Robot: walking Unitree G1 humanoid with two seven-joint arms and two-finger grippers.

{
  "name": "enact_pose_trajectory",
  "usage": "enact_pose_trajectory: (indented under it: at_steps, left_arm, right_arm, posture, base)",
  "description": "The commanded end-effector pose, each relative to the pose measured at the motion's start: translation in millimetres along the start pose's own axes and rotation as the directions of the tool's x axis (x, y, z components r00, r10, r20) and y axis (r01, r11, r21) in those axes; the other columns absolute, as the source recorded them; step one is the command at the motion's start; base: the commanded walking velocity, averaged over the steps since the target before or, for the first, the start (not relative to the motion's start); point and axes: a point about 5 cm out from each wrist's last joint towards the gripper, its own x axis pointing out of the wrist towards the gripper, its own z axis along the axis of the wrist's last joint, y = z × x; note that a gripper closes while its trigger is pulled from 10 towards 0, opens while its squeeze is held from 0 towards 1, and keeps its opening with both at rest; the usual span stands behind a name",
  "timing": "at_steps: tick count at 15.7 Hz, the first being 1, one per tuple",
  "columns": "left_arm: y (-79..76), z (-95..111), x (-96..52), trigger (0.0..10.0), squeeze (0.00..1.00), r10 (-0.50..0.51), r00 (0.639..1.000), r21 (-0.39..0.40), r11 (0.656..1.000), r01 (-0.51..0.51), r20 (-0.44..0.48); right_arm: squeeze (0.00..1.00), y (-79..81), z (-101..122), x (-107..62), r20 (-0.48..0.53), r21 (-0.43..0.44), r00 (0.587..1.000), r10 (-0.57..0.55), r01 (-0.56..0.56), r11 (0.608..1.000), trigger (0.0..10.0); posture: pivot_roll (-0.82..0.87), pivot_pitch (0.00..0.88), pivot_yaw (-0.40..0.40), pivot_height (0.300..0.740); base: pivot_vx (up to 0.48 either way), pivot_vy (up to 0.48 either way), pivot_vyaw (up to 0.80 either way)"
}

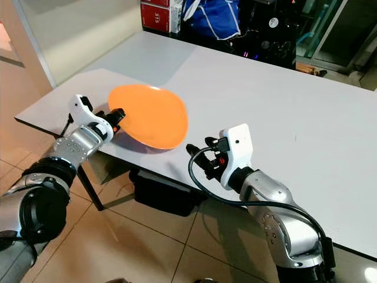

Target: Setting the table

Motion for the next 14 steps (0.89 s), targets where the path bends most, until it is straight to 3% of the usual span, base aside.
enact_pose_trajectory:
  at_steps: [1, 2, 3, 5, 11, 13, 14]
  left_arm:
    - [1.3, -1.4, 0.3, 10.0, 0.0, 0.026, 0.999, 0.06, 0.998, -0.025, -0.025]
    - [1.6, -1.2, 0.2, 10.0, 0.0, 0.03, 0.999, 0.067, 0.997, -0.028, -0.027]
    - [1.8, -1.0, 0.2, 10.0, 0.23, 0.03, 0.999, 0.072, 0.997, -0.028, -0.028]
    - [3.9, 0.1, -0.3, 10.0, 0.33, 0.04, 0.999, 0.075, 0.996, -0.039, -0.022]
    - [8.1, 0.7, -1.6, 10.0, 0.27, 0.061, 0.998, 0.073, 0.996, -0.059, -0.024]
    - [11.8, -1.0, -2.6, 10.0, 0.81, 0.073, 0.997, 0.067, 0.995, -0.071, -0.031]
    - [12.6, -0.8, -2.8, 10.0, 0.81, 0.077, 0.997, 0.065, 0.995, -0.075, -0.03]
  right_arm:
    - [0.0, -0.1, 1.4, -1.6, -0.001, -0.003, 1.0, 0.003, -0.003, 1.0, 10.0]
    - [0.0, -0.2, 1.4, -1.4, -0.001, -0.003, 1.0, 0.003, -0.003, 1.0, 10.0]
    - [0.0, -0.5, 1.2, -1.3, -0.002, -0.004, 1.0, 0.003, -0.003, 1.0, 10.0]
    - [0.0, -1.6, 1.1, -1.5, -0.005, -0.008, 1.0, -0.001, 0.001, 1.0, 10.0]
    - [0.0, -2.0, 0.3, -1.8, -0.009, -0.01, 1.0, -0.006, 0.006, 1.0, 10.0]
    - [0.0, -2.9, 0.6, -1.3, -0.009, -0.016, 1.0, -0.012, 0.012, 1.0, 10.0]
    - [0.0, -3.5, 0.8, -1.3, -0.009, -0.019, 1.0, -0.016, 0.016, 1.0, 10.0]
  posture:
    - [-0.12, 0.073, -0.036, 0.74]
    - [-0.11, 0.076, -0.034, 0.74]
    - [-0.11, 0.076, -0.034, 0.74]
    - [-0.11, 0.076, -0.034, 0.74]
    - [-0.12, 0.078, -0.033, 0.74]
    - [-0.12, 0.077, -0.033, 0.74]
    - [-0.12, 0.078, -0.033, 0.74]
  base:
    - [0.0, 0.0, 0.0]
    - [0.0, 0.0, 0.0]
    - [0.0, 0.0, 0.0]
    - [0.0, 0.0, 0.0]
    - [0.0, 0.0, 0.0]
    - [0.0, 0.0, 0.0]
    - [0.0, 0.0, 0.0]
